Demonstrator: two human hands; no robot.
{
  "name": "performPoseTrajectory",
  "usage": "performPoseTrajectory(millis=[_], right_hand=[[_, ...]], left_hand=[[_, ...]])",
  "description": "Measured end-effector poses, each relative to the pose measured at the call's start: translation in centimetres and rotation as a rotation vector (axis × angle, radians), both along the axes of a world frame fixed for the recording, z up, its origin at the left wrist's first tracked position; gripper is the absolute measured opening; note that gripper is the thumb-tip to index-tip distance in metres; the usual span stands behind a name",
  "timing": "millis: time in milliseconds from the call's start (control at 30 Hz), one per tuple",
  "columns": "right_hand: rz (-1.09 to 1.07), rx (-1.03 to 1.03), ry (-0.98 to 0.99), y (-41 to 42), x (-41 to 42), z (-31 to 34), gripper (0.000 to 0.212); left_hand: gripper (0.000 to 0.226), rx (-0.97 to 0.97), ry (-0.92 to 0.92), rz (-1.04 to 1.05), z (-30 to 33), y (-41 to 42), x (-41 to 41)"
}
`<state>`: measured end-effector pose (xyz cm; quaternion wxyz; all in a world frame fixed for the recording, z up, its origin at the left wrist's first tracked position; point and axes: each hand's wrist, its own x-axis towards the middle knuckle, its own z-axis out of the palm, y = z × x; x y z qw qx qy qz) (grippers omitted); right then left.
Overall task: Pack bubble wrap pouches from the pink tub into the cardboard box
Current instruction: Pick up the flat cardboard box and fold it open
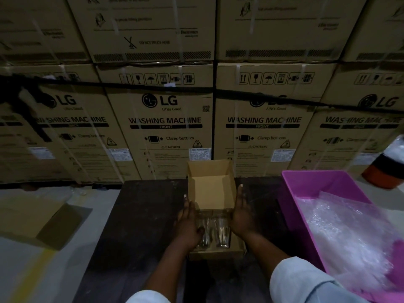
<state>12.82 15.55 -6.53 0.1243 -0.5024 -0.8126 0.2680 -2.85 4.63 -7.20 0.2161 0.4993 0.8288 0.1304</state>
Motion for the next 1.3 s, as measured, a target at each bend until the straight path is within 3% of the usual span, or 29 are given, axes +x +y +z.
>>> performPoseTrajectory(millis=[133,600,800,1000,1133,1233,1300], right_hand=[[0.123,0.252,-0.212,-0.8,0.8,0.2,0.089],[0.231,0.152,-0.493,0.8,-0.2,2.5,0.080],[0.260,0.089,-0.550,2.1,0.0,2.7,0.087],[0.217,0.041,-0.510,2.4,1.0,2.3,0.088],[0.176,0.137,-0.382,0.7,1.2,2.6,0.090],[0.144,0.235,-0.211,-1.2,1.3,2.5,0.085],[0.101,0.212,-0.009,-2.6,1.1,2.3,0.081]], left_hand=[[0.106,-0.050,0.034,-0.029,0.1,0.2,-0.2],[0.117,-0.237,0.091,-0.080,1.0,0.2,-0.7],[0.115,-0.185,0.189,-0.100,0.5,-0.8,-0.5],[0.095,-0.020,0.292,-0.147,1.1,-1.4,0.6],[0.086,0.148,0.309,-0.160,1.2,-1.9,1.8],[0.076,0.246,0.166,-0.149,1.0,-2.1,2.4],[0.071,0.305,-0.008,-0.036,0.7,-2.1,2.7]])
